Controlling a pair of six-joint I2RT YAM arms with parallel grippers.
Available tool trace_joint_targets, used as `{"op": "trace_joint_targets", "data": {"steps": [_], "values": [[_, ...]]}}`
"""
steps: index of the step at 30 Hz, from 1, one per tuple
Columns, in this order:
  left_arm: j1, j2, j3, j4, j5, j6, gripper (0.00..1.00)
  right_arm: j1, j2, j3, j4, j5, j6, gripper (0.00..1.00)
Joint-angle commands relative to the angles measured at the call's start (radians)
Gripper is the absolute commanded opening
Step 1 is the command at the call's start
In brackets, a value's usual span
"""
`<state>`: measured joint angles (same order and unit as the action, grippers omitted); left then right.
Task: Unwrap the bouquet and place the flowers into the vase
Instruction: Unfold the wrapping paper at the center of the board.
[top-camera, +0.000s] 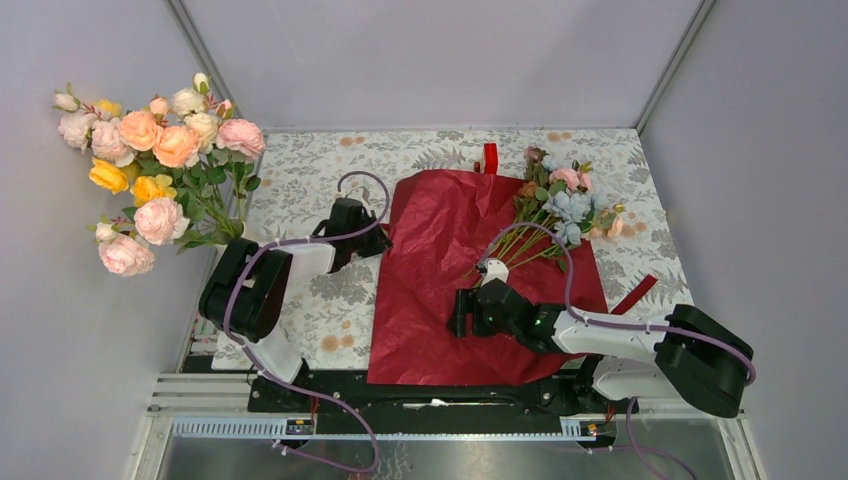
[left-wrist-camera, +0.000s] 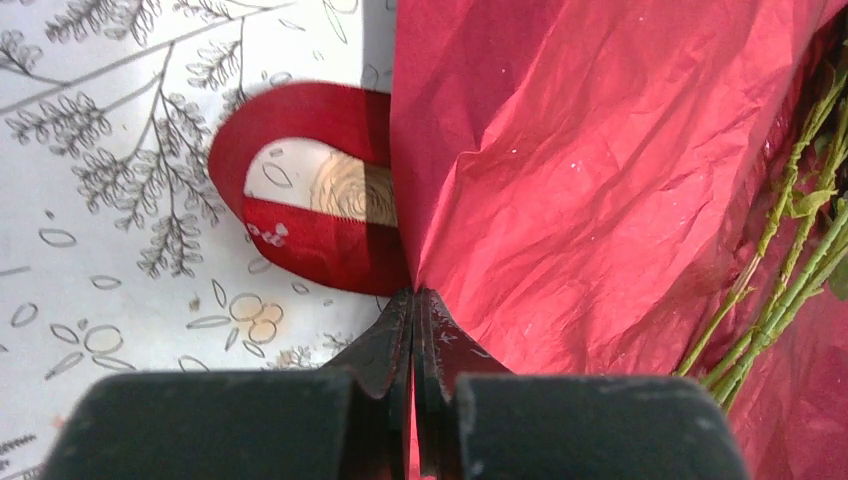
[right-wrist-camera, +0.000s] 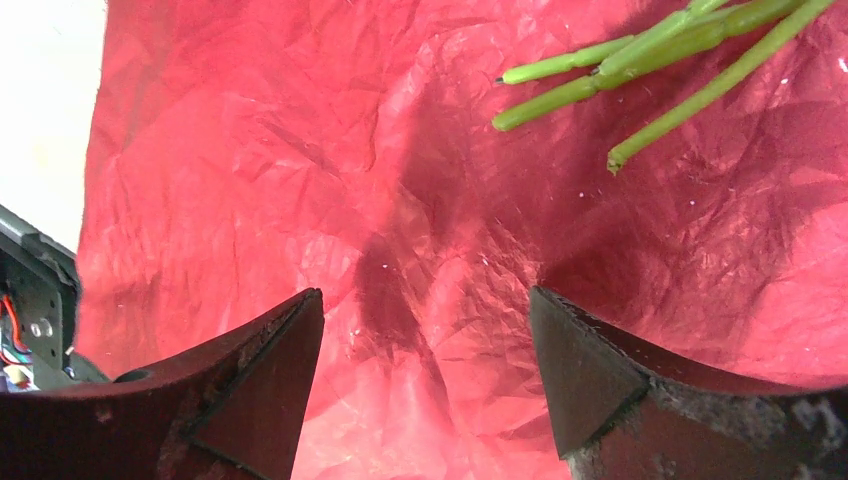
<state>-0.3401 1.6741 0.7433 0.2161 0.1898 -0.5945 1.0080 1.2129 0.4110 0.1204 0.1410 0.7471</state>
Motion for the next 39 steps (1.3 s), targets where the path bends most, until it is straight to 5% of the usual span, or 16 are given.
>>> {"op": "trace_joint_targets", "data": {"steps": [1,14,19,24,26,32,39], "values": [[0.027,0.036,0.077,0.012,0.002,0.024,0.0,0.006,0.051,0.027,0.088,0.067,0.01,0.82],[0.065,0.107,0.166,0.003,0.024,0.024,0.01,0.006,0.117,0.033,0.091,0.172,0.051,0.83],[0.066,0.067,0.163,-0.012,0.016,0.032,0.19,0.006,0.027,0.056,0.01,0.152,0.02,0.87],[0.066,-0.004,0.16,-0.059,-0.025,0.042,0.7,0.004,-0.136,0.131,-0.228,0.171,-0.016,0.89],[0.066,-0.041,0.155,-0.08,-0.048,0.043,0.79,0.002,-0.181,0.177,-0.376,0.211,0.005,0.9],[0.055,-0.186,0.104,-0.129,-0.08,0.025,0.87,-0.077,-0.266,0.229,-0.825,0.223,0.165,0.91],[0.012,-0.359,-0.015,-0.149,-0.069,-0.013,0.88,-0.203,-0.396,0.141,-0.967,0.229,0.295,1.0]]}}
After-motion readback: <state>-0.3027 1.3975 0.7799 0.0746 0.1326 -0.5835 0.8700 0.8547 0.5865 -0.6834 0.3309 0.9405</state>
